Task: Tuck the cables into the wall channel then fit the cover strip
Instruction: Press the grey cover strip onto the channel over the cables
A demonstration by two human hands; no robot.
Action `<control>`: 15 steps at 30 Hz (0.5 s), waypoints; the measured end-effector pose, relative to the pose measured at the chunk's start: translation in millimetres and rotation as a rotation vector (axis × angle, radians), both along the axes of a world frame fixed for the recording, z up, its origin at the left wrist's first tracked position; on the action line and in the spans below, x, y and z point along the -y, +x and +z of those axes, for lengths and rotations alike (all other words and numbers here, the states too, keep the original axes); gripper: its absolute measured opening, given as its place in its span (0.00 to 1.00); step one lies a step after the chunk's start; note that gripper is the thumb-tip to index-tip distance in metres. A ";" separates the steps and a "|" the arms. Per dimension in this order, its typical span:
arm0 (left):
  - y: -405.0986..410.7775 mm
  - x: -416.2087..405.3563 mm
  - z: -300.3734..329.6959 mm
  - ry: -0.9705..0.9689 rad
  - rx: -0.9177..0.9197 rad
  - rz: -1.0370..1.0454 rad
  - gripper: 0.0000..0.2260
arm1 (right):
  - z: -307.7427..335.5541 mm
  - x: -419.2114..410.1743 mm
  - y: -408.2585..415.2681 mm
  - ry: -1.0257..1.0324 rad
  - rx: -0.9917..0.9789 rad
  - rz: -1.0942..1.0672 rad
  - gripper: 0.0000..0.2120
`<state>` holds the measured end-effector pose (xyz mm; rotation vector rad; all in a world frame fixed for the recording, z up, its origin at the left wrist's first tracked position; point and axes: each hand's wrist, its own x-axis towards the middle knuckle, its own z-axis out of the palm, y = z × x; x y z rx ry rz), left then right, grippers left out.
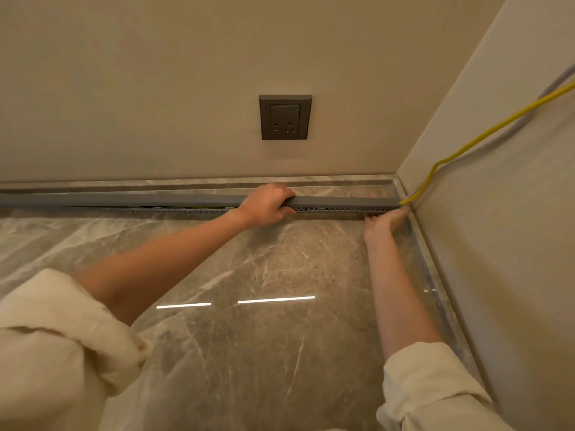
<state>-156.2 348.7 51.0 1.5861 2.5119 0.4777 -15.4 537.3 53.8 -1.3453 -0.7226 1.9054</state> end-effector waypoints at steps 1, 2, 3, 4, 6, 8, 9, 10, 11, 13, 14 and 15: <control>1.1 -1.3 -1.8 0.007 -0.001 0.010 0.07 | -4.2 1.6 -2.1 0.028 0.032 0.019 0.20; 2.0 -3.0 -2.8 0.010 -0.001 0.019 0.07 | -10.9 3.1 -5.0 0.069 0.103 0.023 0.17; 2.7 -4.5 -3.5 0.013 0.001 0.025 0.08 | -14.7 6.2 -5.6 0.121 0.199 0.049 0.13; 3.7 -6.2 -4.1 0.015 0.004 0.029 0.08 | -18.7 6.7 -6.1 0.176 0.294 0.072 0.11; 6.0 -8.1 -5.4 0.008 0.005 0.031 0.09 | -22.0 7.3 -5.9 0.248 0.409 0.127 0.11; 8.6 -7.6 -7.9 0.012 0.009 0.030 0.10 | -22.8 8.8 -7.2 0.257 0.461 0.163 0.14; 9.6 -5.9 -8.8 0.020 0.014 0.036 0.11 | -22.7 10.3 -8.0 0.259 0.464 0.163 0.16; 10.2 -3.6 -10.0 0.028 0.020 0.047 0.12 | -21.9 12.9 -8.9 0.260 0.470 0.161 0.16; 10.4 -0.4 -11.1 0.035 0.028 0.061 0.14 | -21.7 15.1 -10.4 0.265 0.481 0.156 0.16; 10.7 6.1 -12.7 0.038 0.049 0.080 0.15 | -21.1 18.8 -13.6 0.260 0.501 0.150 0.18; 8.3 14.1 -13.1 0.040 0.059 0.085 0.16 | -19.4 24.8 -17.0 0.261 0.526 0.150 0.20; 6.8 20.6 -13.7 0.042 0.065 0.090 0.18 | -18.5 28.7 -19.2 0.264 0.574 0.154 0.23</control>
